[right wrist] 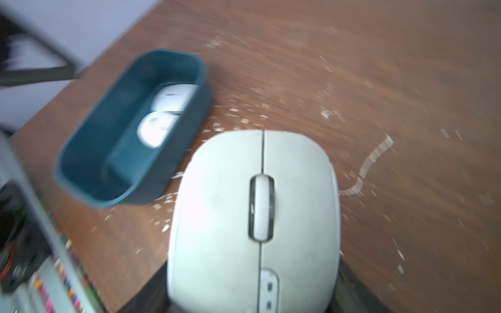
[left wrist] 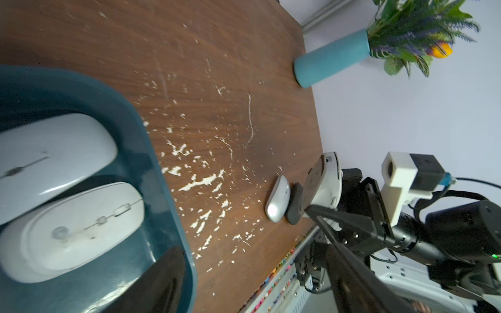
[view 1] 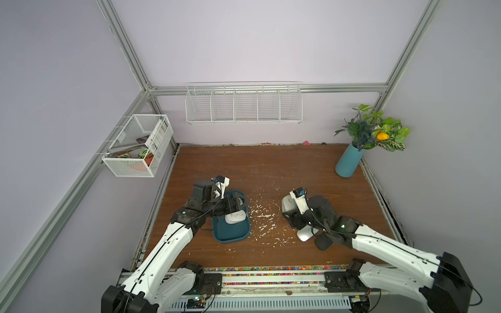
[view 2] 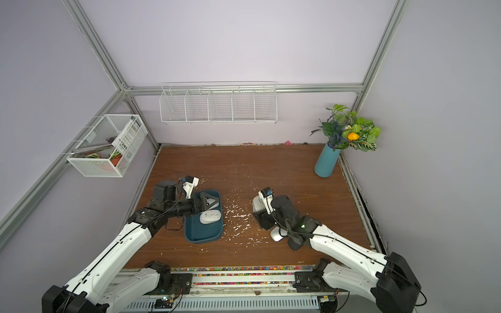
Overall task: Put the mouse in the storage box
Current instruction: Pick up the mouse from the center of the board.
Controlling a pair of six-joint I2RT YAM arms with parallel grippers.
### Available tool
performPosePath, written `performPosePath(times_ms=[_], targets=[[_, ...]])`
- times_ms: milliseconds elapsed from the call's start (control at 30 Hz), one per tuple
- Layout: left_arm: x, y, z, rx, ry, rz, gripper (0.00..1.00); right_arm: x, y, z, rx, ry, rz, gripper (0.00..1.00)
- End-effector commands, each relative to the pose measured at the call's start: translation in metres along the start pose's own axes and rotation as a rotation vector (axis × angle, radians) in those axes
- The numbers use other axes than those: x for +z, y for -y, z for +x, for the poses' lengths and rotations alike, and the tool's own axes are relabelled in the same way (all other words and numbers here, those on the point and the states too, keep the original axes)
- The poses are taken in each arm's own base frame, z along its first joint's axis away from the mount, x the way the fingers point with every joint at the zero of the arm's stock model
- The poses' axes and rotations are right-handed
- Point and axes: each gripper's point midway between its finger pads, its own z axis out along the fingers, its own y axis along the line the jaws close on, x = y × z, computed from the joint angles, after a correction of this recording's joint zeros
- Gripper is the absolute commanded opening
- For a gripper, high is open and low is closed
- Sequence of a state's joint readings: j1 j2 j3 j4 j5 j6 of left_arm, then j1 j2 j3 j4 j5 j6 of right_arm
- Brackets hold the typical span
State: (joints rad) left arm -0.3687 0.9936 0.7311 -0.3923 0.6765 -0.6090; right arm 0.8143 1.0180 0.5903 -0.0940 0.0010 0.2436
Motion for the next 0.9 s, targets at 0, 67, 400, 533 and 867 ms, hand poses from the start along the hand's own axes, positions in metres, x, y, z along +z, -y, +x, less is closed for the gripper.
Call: performPosePath(times_ms=[0,67,400,533,867], targets=[[0.004,0.037,0.009,0.063,-0.067,0.152,0.87,-0.008,-0.033,-0.024,-0.206,0.160,-0.138,0.38],[0.011,0.045,0.017,0.076,-0.104,0.178,0.88,-0.010,-0.046,-0.023,-0.252,0.166,-0.188,0.39],[0.041,0.051,0.052,0.089,-0.222,0.173,0.89,0.002,-0.084,-0.015,-0.411,0.107,-0.269,0.40],[0.053,0.056,0.067,0.106,-0.266,0.184,0.89,0.005,-0.090,-0.013,-0.435,0.103,-0.277,0.40],[0.085,0.050,0.095,0.096,-0.395,0.145,0.71,0.007,-0.098,-0.012,-0.461,0.097,-0.298,0.40]])
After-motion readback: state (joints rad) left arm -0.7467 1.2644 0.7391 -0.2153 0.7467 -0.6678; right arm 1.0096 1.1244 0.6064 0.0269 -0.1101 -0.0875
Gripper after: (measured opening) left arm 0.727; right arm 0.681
